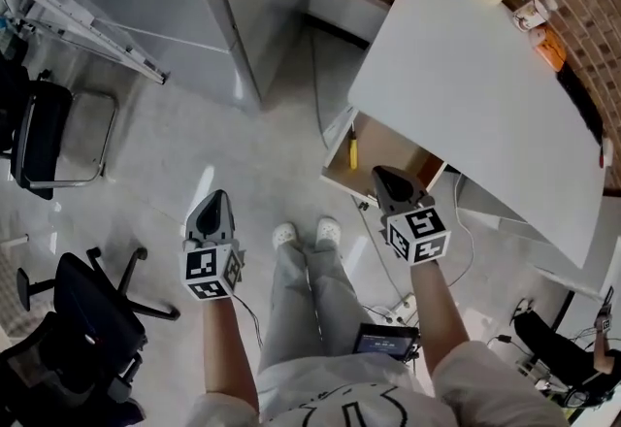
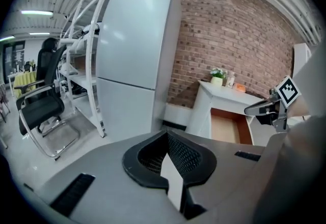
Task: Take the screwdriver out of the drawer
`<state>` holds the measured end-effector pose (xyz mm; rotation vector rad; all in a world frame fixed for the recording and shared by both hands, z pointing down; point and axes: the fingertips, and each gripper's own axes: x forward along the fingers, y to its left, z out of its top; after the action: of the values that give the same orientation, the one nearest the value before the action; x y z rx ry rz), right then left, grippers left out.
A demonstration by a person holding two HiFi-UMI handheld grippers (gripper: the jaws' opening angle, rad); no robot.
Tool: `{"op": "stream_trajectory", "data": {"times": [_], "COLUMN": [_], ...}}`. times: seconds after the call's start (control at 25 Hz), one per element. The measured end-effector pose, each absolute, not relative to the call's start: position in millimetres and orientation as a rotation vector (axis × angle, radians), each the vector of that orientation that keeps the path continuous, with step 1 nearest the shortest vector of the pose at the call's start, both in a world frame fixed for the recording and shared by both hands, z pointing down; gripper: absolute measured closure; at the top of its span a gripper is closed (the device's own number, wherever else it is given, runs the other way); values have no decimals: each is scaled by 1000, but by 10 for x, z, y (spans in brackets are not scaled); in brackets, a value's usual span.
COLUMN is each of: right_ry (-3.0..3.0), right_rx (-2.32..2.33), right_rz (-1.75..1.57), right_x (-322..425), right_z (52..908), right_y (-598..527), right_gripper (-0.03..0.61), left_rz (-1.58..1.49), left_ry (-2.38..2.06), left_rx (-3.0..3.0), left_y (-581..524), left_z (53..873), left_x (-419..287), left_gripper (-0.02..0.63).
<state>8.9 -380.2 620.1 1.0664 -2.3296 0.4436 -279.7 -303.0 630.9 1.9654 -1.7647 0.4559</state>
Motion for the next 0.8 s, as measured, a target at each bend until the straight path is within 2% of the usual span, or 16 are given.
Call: {"op": "stream_trajectory", "data": {"times": [0.52, 0.8], "right_ry": [-2225, -2092], "right_rx": [1048, 1056], "right_rz": [578, 653], "right_x": [4, 24], "right_z": [7304, 7772], "right_y": [-4023, -4305], "right_gripper": [557, 555], "left_rz": [492, 482], "left_ry": [-1693, -1660], "left_rx": [1948, 1945], "left_y": [-3140, -3173], "left_z": [7238, 7427], "left_x": [-2885, -2868], "left_gripper": [601, 601]}}
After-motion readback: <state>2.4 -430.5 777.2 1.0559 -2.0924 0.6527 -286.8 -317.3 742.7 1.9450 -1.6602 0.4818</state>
